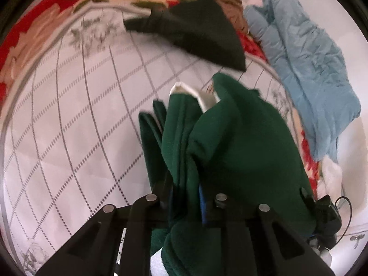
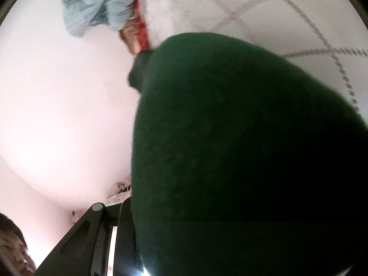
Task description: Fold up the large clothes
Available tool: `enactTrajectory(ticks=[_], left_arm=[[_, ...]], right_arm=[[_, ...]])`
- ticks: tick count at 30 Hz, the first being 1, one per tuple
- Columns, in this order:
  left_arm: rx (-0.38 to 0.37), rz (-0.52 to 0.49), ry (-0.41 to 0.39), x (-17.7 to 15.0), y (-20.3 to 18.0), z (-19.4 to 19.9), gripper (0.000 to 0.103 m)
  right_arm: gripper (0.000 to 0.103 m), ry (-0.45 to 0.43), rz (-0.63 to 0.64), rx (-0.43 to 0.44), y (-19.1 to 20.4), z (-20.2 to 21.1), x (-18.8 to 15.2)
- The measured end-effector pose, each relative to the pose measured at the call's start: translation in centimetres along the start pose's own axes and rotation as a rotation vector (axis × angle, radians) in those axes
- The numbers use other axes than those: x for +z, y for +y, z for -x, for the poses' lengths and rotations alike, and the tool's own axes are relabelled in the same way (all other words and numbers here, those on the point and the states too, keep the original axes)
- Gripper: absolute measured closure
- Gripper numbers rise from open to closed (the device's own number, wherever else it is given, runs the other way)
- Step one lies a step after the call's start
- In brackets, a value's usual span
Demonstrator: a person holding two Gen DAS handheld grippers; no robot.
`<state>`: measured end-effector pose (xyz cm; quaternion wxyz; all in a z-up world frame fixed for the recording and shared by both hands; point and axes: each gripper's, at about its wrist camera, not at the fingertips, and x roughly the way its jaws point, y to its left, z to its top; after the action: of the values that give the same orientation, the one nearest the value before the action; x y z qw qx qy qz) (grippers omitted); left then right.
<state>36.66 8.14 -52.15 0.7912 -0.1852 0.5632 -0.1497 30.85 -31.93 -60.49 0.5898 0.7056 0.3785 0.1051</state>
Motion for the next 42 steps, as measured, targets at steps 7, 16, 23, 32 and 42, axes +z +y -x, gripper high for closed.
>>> enactTrajectory(ticks=[7,16,23,32,42], left_arm=[[-0.006,-0.011,-0.070,3.8,-1.2,3.3,0.091],[0.014,-0.034,-0.186,13.6,-3.0,8.2,0.091],[0.050,-0.085,-0.269,25.6,-3.9,5.9,0.091],[0.080,-0.080,-0.227,35.1,0.1,-6.7,0.091],[0.192,-0.130,-0.106,33.6,1.7,-11.2,0.079]], right_arm=[[0.072,0.023,0.075,0.024,9.0,-2.7,1.2],[0.072,0.068,0.163,0.101,17.3,-6.9,2.9],[0.072,0.084,0.230,0.163,25.1,-17.1,11.1],[0.072,0.063,0.306,0.139,22.4,-27.8,18.5],[0.053,0.037,0.303,-0.075,15.5,-28.6,19.2]])
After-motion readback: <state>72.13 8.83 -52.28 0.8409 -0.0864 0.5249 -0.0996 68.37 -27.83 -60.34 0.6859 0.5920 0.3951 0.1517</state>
